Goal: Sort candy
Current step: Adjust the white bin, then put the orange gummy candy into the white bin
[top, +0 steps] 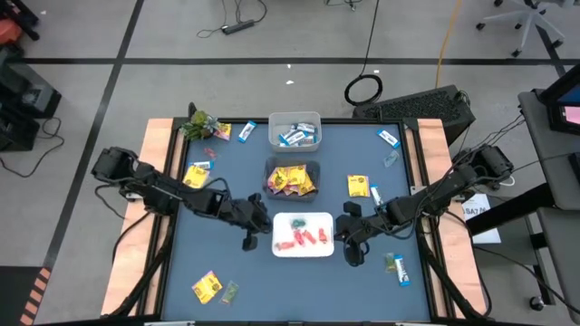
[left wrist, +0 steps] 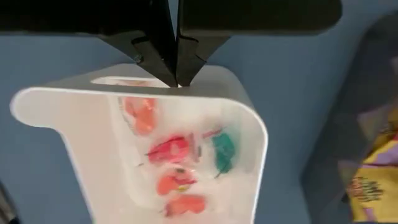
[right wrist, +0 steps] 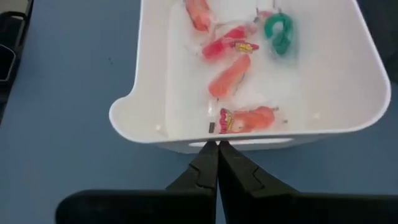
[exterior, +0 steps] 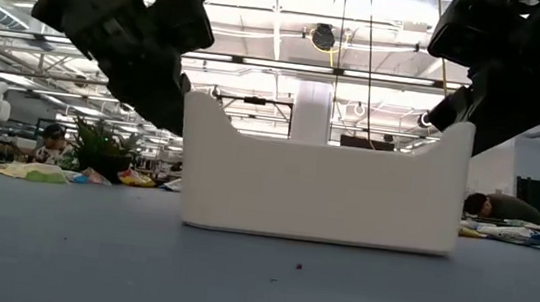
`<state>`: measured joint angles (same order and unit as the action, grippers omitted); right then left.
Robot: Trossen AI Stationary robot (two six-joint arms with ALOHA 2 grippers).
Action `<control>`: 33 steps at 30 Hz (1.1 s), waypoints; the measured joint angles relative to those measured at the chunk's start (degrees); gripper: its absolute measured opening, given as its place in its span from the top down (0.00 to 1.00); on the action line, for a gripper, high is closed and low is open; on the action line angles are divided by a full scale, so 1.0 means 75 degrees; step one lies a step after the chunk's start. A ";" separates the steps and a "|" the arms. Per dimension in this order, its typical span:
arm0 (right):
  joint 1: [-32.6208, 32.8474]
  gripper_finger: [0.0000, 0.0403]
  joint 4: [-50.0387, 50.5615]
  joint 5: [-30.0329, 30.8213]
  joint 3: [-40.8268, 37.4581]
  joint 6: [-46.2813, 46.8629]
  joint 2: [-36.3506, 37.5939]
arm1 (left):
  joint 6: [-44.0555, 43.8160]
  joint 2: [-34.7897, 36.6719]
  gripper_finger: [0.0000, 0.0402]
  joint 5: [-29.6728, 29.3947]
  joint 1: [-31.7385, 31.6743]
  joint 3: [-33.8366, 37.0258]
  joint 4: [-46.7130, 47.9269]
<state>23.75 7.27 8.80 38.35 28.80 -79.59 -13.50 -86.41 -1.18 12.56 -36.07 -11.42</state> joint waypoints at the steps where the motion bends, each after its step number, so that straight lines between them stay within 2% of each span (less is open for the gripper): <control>1: 0.0000 1.00 -0.0031 0.0000 0.0000 0.0008 0.0000 | 0.0051 0.0000 0.98 -0.0058 -0.0048 0.0000 0.0026; 6: -0.0003 1.00 -0.0166 0.0006 0.0000 0.0076 0.0000 | 0.0263 0.0040 0.98 -0.0347 -0.0303 -0.0003 0.0364; 10: -0.0002 1.00 -0.0210 0.0017 0.0000 0.0070 0.0000 | 0.0320 0.0280 0.98 -0.0565 -0.0467 -0.0003 0.1313; 17: -0.0002 0.95 -0.0110 -0.0017 0.0000 -0.0132 0.0030 | 0.0269 0.1672 0.98 -0.1163 -0.0529 -0.0092 0.3658; 20: -0.0002 0.94 0.0326 -0.0009 0.0034 -0.0287 0.0149 | 0.0245 0.2455 0.98 -0.1820 -0.0690 -0.0261 0.4761; 22: -0.0003 0.94 0.0812 0.0097 0.0112 -0.0345 0.0269 | 0.0113 0.2877 0.98 -0.2089 -0.1009 -0.0349 0.5309; 27: -0.0012 0.97 0.1762 0.0809 0.0329 -0.0743 0.0697 | 0.0187 0.3453 0.98 -0.2062 -0.2449 -0.0373 0.5653; 33: -0.0471 1.00 0.2019 0.1093 0.0338 -0.1576 0.1291 | 0.0898 0.3119 0.98 -0.1050 -0.4383 -0.0373 0.5678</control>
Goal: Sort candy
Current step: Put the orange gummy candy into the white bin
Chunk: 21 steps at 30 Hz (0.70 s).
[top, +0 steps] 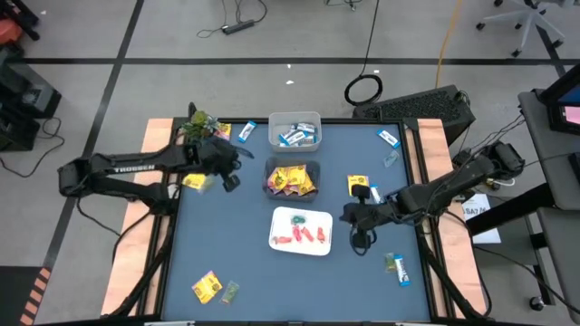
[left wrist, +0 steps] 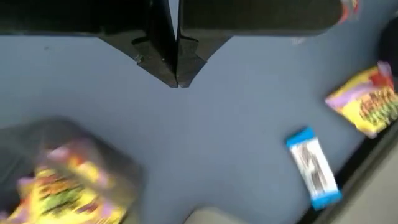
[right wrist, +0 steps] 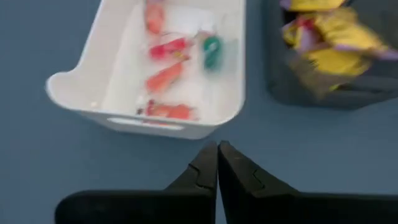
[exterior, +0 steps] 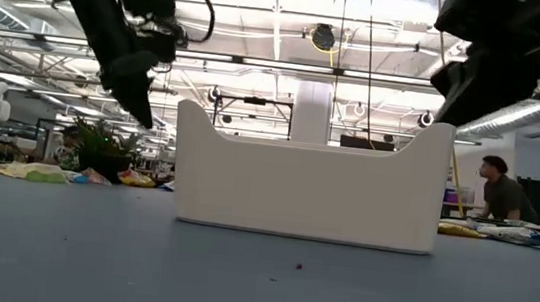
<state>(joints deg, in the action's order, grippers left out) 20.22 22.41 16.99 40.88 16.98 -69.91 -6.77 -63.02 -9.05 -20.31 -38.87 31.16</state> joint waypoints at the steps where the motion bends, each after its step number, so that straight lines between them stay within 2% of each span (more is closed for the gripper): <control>1: -0.0136 1.00 -0.0026 -0.0021 0.0000 -0.0190 0.0053 | 0.0120 -0.0074 0.98 0.0191 -0.0216 0.0000 0.0037; 5: -0.0766 1.00 -0.0322 -0.0174 0.0000 -0.1056 0.0072 | 0.0597 -0.0366 0.98 0.0538 -0.0589 0.0000 0.0418; 9: -0.1568 1.00 -0.0868 -0.0893 0.0000 -0.2002 -0.0033 | 0.0622 -0.0549 0.96 0.0582 -0.0520 0.0000 0.0916; 14: -0.2524 1.00 -0.1114 -0.1495 0.0000 -0.2694 -0.0050 | 0.0954 -0.0835 0.83 -0.0189 -0.0634 0.0000 0.1466; 18: -0.3066 1.00 -0.1080 -0.1549 0.0000 -0.2945 -0.0050 | 0.1611 -0.1283 0.72 -0.0233 -0.0928 -0.0144 0.1615; 21: -0.3360 1.00 -0.1071 -0.1921 0.0000 -0.2974 -0.0050 | 0.1788 -0.1763 0.65 -0.0596 -0.1243 -0.0318 0.1867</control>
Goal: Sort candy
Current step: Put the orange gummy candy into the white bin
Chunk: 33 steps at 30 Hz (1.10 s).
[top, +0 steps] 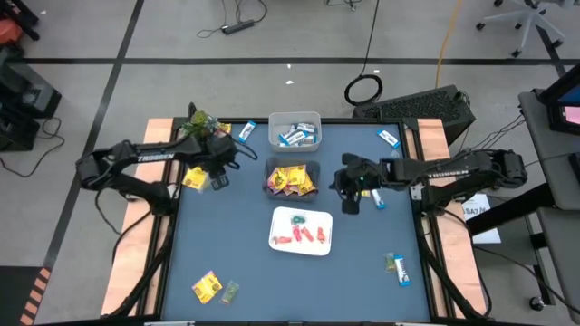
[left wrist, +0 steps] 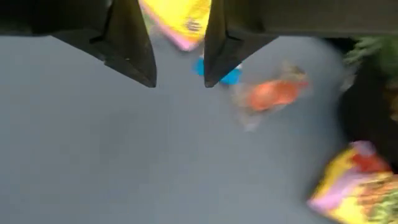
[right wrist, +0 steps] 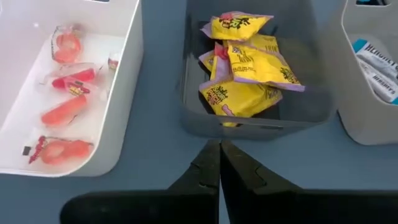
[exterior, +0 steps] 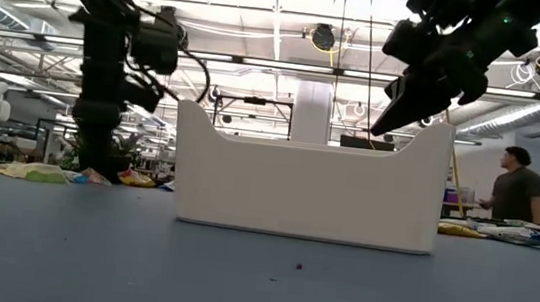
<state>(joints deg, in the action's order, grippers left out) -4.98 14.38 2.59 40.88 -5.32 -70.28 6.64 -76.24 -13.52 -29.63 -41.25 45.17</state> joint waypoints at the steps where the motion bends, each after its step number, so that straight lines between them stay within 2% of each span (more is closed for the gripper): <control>1: -0.0049 1.00 -0.0003 -0.0078 0.0000 -0.0007 0.0000 | 0.0028 -0.0177 0.63 -0.0193 -0.0103 -0.0085 -0.0008; 6: -0.0129 1.00 0.0001 -0.0178 0.0000 -0.0014 0.0000 | 0.0266 -0.0931 0.58 -0.0864 -0.0589 -0.0432 0.0012; 19: -0.0127 1.00 0.0007 -0.0189 -0.0003 -0.0008 0.0000 | 0.0646 -0.2307 0.58 -0.1130 -0.1684 -0.0635 -0.0227; 23: -0.0124 1.00 0.0007 -0.0184 -0.0006 -0.0008 0.0000 | 0.0764 -0.2357 0.68 -0.1121 -0.1664 -0.0715 -0.0129; 29: -0.0124 1.00 0.0007 -0.0183 -0.0006 0.0006 0.0000 | 0.0839 -0.2362 0.96 -0.1121 -0.1358 -0.0967 -0.0077; 33: -0.0124 1.00 0.0008 -0.0179 -0.0006 0.0012 0.0000 | 0.0910 -0.2355 0.98 -0.1119 -0.1039 -0.1138 0.0077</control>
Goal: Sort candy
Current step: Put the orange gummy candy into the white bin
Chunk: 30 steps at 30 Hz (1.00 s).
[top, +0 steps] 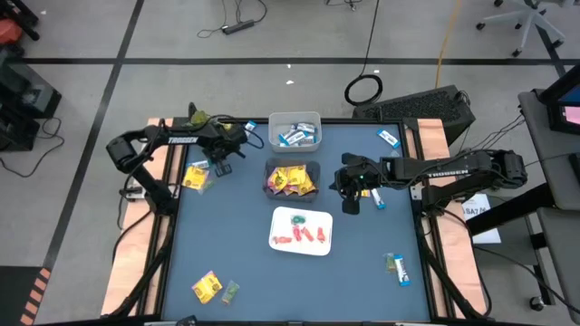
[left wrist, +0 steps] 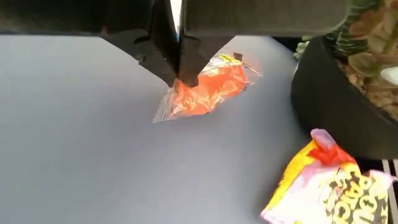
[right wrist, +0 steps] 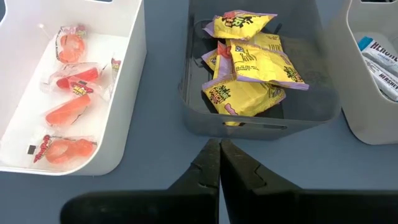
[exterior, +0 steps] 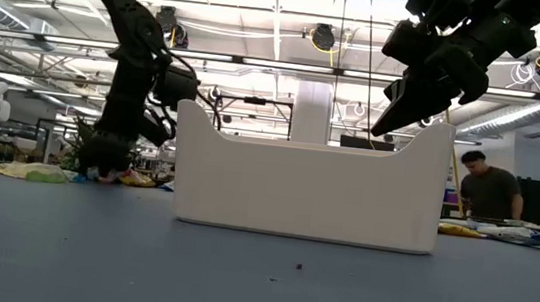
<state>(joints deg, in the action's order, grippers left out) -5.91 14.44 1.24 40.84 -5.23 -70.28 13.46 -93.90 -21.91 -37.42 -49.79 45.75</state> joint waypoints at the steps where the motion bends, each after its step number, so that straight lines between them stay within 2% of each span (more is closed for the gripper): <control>1: 0.0000 1.00 0.0002 0.0002 -0.0003 0.0000 0.0000 | -0.0003 0.0020 0.98 -0.0001 0.0112 -0.0028 0.0066; 5: 0.0000 1.00 0.0002 0.0016 -0.0003 0.0000 0.0000 | -0.0107 0.0316 0.99 0.0009 0.0679 -0.0171 0.0169; 10: 0.0000 1.00 0.0009 0.0016 -0.0003 0.0003 0.0000 | -0.0387 0.1161 0.99 0.0200 0.1508 -0.0300 0.0342; 16: 0.0000 1.00 0.0028 0.0019 -0.0003 0.0003 0.0000 | -0.1058 0.2337 0.99 0.1992 0.2671 -0.0325 0.0172; 18: 0.0002 1.00 0.0021 0.0019 -0.0003 0.0003 0.0000 | -0.1381 0.2570 0.99 0.2473 0.3179 -0.0325 -0.0233; 22: 0.0001 1.00 -0.0018 0.0018 -0.0003 0.0003 0.0000 | -0.1843 0.2717 1.00 0.2907 0.4229 -0.0325 -0.1332; 30: 0.0211 1.00 0.0306 0.0027 -0.0003 0.0357 -0.0001 | -0.1965 0.2320 1.00 0.3659 0.5671 -0.0327 -0.3800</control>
<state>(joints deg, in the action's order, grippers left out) -4.33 16.74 1.44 40.82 -2.56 -70.29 -1.28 -76.50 5.53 5.11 -52.24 17.25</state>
